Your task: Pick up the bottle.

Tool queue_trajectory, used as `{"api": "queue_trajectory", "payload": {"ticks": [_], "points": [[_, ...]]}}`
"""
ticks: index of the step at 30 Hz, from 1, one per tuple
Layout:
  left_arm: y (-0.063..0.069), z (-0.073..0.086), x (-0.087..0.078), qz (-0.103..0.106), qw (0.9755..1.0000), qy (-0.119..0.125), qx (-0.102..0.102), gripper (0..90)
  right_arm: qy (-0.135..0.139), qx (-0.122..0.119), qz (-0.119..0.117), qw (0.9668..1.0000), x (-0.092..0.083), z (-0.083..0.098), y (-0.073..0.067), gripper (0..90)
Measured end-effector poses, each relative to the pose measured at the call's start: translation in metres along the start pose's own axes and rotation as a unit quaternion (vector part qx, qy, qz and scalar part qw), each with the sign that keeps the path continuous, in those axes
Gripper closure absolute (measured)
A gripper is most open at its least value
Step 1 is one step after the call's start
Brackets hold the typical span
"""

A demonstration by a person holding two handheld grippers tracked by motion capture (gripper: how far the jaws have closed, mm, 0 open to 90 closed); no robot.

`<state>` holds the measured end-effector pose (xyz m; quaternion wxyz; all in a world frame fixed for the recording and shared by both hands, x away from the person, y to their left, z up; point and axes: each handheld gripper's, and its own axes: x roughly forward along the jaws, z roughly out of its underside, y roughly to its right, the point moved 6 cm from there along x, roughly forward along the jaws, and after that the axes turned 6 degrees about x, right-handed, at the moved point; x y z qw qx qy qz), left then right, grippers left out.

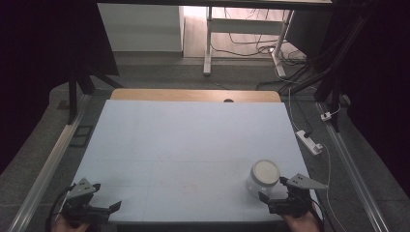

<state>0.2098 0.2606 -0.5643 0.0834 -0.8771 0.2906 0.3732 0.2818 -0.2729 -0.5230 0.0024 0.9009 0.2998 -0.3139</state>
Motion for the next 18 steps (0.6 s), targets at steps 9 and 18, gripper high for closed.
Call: {"api": "queue_trajectory", "payload": {"ticks": [9,18], "points": [[0.0,0.0,0.001,0.0,1.0,-0.001,-0.001,0.0,-0.007,-0.017,-0.016,0.9997,0.014,-0.004,0.003,0.0],[0.0,0.0,0.001,0.0,1.0,-0.002,-0.002,0.0,-0.005,-0.025,-0.025,0.9994,0.03,-0.006,0.004,0.0]]}}
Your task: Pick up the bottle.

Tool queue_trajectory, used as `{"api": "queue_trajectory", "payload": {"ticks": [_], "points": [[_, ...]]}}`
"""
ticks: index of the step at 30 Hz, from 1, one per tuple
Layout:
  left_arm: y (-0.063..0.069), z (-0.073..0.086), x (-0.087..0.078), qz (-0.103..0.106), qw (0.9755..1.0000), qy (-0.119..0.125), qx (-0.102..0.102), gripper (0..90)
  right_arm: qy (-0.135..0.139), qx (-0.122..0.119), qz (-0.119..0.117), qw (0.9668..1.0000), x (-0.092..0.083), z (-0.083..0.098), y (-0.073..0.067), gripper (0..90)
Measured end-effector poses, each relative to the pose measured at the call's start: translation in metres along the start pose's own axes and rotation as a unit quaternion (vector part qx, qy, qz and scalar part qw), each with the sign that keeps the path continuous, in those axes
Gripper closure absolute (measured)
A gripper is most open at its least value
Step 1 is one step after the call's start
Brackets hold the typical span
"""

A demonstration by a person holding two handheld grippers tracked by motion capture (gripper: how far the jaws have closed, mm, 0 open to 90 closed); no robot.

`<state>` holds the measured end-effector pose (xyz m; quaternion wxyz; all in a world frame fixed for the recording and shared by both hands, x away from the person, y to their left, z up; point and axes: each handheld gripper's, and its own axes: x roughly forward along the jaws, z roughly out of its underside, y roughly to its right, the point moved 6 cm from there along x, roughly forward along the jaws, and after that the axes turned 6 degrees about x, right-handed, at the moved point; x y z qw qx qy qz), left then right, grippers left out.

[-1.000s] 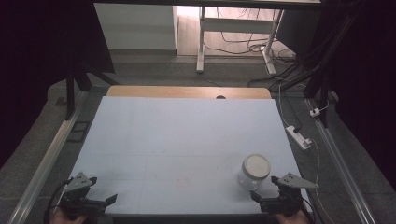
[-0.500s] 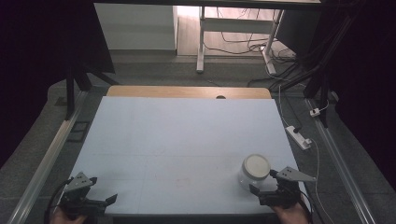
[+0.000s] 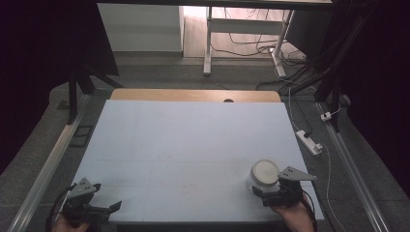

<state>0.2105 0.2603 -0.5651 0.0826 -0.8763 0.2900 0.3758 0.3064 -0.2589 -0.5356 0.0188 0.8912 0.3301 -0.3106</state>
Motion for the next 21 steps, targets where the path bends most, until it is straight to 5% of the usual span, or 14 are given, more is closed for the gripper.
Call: {"api": "queue_trajectory", "payload": {"ticks": [16,21], "points": [[0.0002,0.0002,0.0005,0.0,1.0,-0.004,0.001,0.1,-0.018,0.014,-0.007,0.9997,0.0107,0.0022,0.0055,1.8],[0.0002,0.0003,0.0007,0.0,1.0,-0.006,0.001,0.0,-0.014,-0.012,0.009,0.9998,0.0084,0.0005,0.0032,4.7]]}}
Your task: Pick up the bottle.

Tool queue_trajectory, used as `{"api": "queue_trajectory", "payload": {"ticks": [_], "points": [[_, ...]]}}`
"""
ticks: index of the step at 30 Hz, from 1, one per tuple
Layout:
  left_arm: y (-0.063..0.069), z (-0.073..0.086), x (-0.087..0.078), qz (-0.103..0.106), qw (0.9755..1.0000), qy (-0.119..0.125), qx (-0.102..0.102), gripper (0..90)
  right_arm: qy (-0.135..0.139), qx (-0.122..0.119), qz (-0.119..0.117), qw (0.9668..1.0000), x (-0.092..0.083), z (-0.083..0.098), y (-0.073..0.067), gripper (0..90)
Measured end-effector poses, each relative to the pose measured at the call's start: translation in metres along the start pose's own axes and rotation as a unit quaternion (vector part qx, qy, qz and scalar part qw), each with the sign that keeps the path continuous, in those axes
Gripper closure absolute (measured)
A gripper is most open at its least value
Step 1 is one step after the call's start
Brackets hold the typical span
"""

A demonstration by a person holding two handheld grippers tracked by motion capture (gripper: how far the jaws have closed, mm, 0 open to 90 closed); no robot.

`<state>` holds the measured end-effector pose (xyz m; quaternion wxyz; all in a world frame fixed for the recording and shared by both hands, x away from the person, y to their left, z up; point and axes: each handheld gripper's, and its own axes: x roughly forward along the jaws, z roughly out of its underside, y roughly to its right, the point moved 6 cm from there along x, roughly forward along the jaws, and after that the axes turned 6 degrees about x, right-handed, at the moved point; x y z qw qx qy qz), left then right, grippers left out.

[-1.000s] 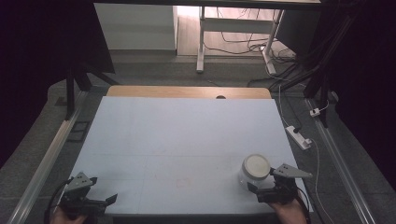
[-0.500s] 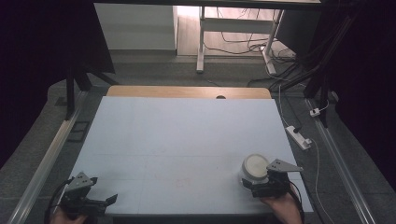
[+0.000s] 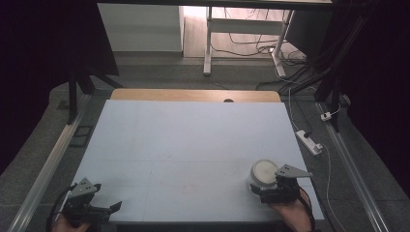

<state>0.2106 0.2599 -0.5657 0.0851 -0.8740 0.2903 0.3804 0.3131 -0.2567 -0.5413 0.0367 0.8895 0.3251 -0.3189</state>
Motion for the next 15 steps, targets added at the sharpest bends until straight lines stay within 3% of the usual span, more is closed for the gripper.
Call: {"api": "queue_trajectory", "payload": {"ticks": [4,13,15], "points": [[-0.0002,0.0,-0.0001,0.0,1.0,0.0,-0.001,0.1,0.006,-0.016,0.013,0.9998,-0.002,-0.0014,-0.0016,6.2],[-0.0003,0.0,-0.0001,0.0,1.0,0.0,-0.002,0.0,0.007,-0.008,0.017,0.9998,-0.0039,-0.0035,-0.0007,6.8],[-0.0004,0.0,0.0,0.0,1.0,0.0,-0.002,0.0,0.004,-0.006,0.008,0.9999,-0.0043,-0.0037,-0.0028,6.9]]}}
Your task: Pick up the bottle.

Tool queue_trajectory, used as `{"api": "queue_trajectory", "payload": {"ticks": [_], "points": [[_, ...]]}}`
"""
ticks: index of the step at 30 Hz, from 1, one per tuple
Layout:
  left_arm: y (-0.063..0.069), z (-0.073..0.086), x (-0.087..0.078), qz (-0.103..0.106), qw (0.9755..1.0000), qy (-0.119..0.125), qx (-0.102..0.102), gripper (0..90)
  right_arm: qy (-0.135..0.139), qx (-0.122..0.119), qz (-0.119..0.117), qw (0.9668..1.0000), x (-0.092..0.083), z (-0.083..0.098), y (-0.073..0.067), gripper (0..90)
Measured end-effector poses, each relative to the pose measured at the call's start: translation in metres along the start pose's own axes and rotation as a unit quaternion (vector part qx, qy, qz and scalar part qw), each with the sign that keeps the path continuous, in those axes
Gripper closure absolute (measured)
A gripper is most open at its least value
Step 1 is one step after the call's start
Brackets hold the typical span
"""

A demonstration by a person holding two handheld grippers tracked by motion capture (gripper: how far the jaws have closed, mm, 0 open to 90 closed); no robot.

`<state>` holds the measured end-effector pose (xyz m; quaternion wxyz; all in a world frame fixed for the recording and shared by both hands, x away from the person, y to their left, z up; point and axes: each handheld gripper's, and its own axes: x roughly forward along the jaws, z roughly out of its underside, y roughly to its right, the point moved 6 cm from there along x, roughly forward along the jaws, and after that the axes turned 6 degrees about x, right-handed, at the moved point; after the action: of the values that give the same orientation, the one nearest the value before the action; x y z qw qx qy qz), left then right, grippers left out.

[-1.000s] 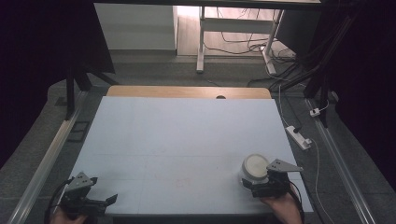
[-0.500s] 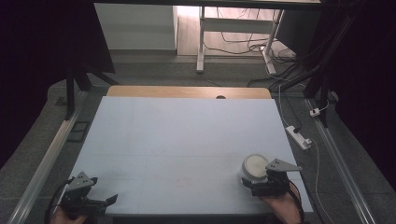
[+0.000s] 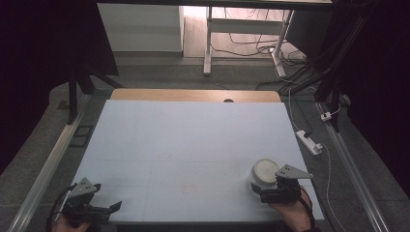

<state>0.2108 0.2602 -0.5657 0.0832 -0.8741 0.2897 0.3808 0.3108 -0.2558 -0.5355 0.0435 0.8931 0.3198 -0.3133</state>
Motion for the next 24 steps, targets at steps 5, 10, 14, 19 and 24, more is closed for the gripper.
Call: {"api": "queue_trajectory", "payload": {"ticks": [5,10,14,19,24], "points": [[0.0,0.0,0.0,0.001,1.0,0.0,-0.001,0.0,0.005,0.0,-0.016,0.9999,0.0,-0.002,-0.004,6.9],[-0.001,0.0,0.0,0.002,1.0,0.0,-0.003,0.1,0.02,0.004,-0.022,0.9995,-0.004,-0.009,-0.008,7.0],[-0.001,0.0,0.0,0.002,1.0,0.0,-0.005,0.0,0.027,0.001,-0.023,0.9994,-0.005,-0.012,-0.01,7.0],[-0.001,0.0,0.0,0.003,1.0,-0.001,-0.007,0.1,0.037,-0.028,-0.036,0.9983,-0.006,-0.018,-0.019,7.0],[-0.001,0.0,0.0,0.002,1.0,0.0,-0.007,0.0,0.033,-0.038,-0.039,0.998,0.0,-0.025,-0.025,7.0]]}}
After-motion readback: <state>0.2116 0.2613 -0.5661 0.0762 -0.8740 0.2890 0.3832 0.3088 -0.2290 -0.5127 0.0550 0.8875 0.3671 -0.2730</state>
